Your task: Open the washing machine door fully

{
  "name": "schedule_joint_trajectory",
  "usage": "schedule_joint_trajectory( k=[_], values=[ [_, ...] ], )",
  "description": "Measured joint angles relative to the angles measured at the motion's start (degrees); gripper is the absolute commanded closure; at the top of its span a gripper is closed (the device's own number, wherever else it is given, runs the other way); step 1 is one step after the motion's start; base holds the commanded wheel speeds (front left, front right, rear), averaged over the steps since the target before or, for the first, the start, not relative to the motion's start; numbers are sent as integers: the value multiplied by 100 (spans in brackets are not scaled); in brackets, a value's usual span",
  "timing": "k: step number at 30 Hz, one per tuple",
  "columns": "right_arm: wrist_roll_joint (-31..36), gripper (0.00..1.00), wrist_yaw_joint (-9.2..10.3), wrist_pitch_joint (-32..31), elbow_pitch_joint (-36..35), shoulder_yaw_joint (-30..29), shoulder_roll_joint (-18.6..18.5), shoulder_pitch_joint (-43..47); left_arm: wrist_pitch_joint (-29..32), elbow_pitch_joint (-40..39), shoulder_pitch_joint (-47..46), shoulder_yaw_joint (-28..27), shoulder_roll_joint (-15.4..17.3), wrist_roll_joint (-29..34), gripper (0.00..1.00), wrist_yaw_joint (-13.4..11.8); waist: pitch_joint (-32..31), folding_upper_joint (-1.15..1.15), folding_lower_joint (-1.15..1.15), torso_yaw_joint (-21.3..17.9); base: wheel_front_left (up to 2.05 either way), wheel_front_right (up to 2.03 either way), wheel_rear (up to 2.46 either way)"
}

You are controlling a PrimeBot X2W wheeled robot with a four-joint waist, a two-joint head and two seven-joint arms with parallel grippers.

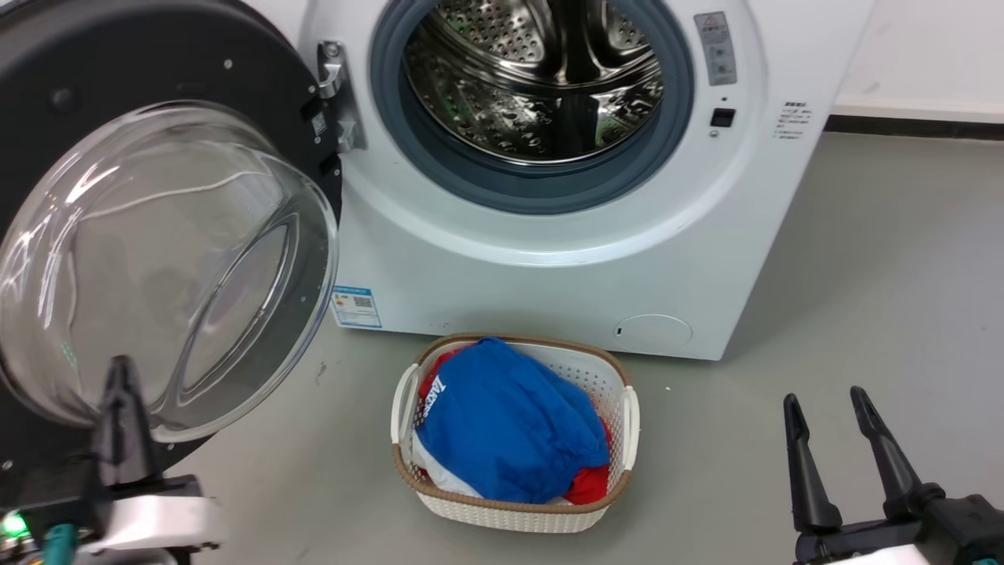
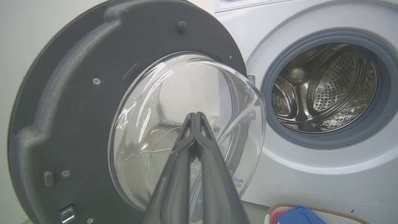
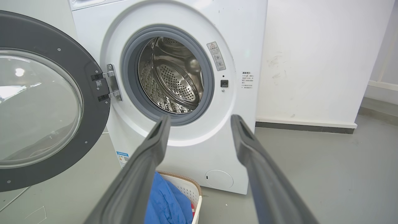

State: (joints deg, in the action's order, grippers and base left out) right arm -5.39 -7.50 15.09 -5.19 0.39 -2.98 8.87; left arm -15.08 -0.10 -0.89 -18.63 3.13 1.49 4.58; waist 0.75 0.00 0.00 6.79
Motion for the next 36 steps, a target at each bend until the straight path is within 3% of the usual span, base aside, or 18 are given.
schedule_joint_trajectory(
  k=[17,18,19,20,21,36],
  values=[
    [-250,0,0,0,-170,-250,3,224,0,-18,330,1728,-16,-24,100,-181,-159,0,0,-541,0,0,0],
    [-258,0,0,0,-172,-237,3,231,0,24,335,1779,-15,-23,88,-208,-161,0,0,-566,0,0,0],
    [-259,0,0,-1,-172,-218,3,243,0,65,347,1824,-15,-26,88,-212,-163,0,0,-592,0,0,0],
    [-259,0,0,-1,-170,-190,3,266,0,103,370,1855,-16,-45,60,-234,-166,0,0,-618,0,0,0],
    [-258,0,0,0,-163,-174,3,288,0,126,399,1879,-18,-73,0,-278,-169,0,0,-645,0,0,0],
    [-275,0,0,0,-92,-160,3,285,0,126,578,2027,-18,-175,0,-587,-151,0,0,-807,0,0,0]
  ],
)
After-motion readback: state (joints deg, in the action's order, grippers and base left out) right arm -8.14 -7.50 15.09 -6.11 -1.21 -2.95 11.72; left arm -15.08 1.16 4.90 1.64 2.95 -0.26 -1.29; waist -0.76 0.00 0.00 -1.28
